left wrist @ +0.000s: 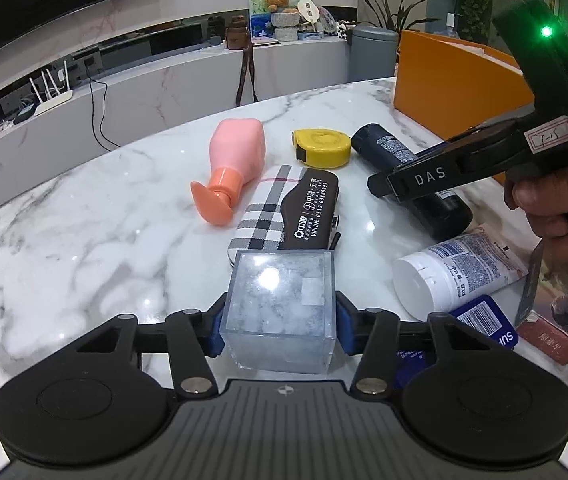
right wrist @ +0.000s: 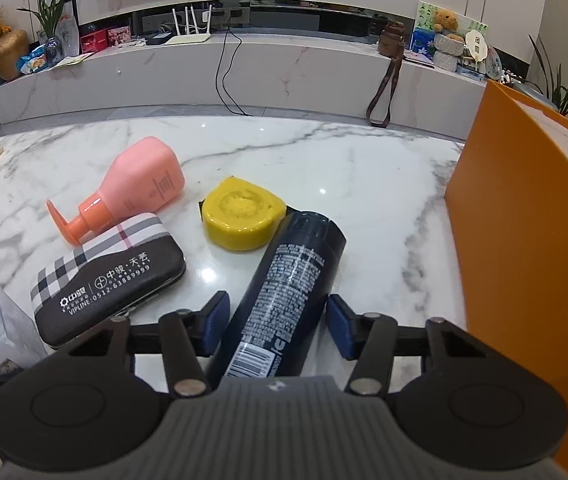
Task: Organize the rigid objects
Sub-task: 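Grasp the clear ice-cube box with the left tool while the right tool grasps the dark blue can, then carry the clear box and dark blue can over the storage box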
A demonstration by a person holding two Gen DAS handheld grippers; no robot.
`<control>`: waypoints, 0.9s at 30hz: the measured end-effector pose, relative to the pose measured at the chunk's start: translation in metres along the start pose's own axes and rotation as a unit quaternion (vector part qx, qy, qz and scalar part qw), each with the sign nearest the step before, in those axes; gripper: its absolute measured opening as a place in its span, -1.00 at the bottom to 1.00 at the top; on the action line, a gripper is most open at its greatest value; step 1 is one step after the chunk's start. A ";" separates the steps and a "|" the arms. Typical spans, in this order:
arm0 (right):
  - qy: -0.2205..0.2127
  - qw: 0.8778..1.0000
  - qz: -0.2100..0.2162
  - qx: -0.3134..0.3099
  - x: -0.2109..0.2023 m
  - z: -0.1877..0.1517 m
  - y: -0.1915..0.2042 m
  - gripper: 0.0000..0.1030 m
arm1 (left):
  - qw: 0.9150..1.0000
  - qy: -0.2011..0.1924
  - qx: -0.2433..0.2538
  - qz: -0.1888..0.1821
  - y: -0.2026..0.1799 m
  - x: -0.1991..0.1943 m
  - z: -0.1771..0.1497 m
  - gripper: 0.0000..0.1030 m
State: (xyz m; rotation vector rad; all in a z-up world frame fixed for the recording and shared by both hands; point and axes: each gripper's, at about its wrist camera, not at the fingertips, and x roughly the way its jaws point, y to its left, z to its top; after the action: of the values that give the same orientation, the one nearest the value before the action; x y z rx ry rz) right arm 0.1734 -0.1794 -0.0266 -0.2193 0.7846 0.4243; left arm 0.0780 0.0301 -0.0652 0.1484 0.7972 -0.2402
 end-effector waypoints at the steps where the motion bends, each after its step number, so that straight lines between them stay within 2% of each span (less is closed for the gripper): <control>1: 0.000 1.000 0.000 -0.001 0.000 0.000 0.000 0.00 | 1.000 -0.002 -0.001 0.004 0.001 -0.001 0.000 0.04; 4: 0.003 1.000 0.005 -0.009 -0.001 0.002 -0.001 -0.09 | 1.000 -0.011 -0.013 0.024 0.003 -0.006 0.001 0.03; 8: 0.009 1.000 0.005 -0.011 -0.003 0.003 -0.002 -0.13 | 0.999 -0.017 -0.035 0.023 0.010 -0.011 0.005 0.03; 11: 0.006 1.000 0.003 -0.013 -0.007 0.003 -0.003 -0.14 | 0.999 -0.016 -0.031 0.024 0.008 -0.012 0.005 0.03; 27: -0.047 0.999 0.007 -0.003 -0.048 0.029 -0.006 -0.17 | 0.998 -0.036 -0.029 0.035 0.006 -0.033 0.008 0.03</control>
State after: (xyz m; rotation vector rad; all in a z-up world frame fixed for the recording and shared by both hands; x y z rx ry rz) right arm 0.1642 -0.1882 0.0288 -0.1989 0.6930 0.4464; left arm 0.0622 0.0390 -0.0355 0.1128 0.7244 -0.1556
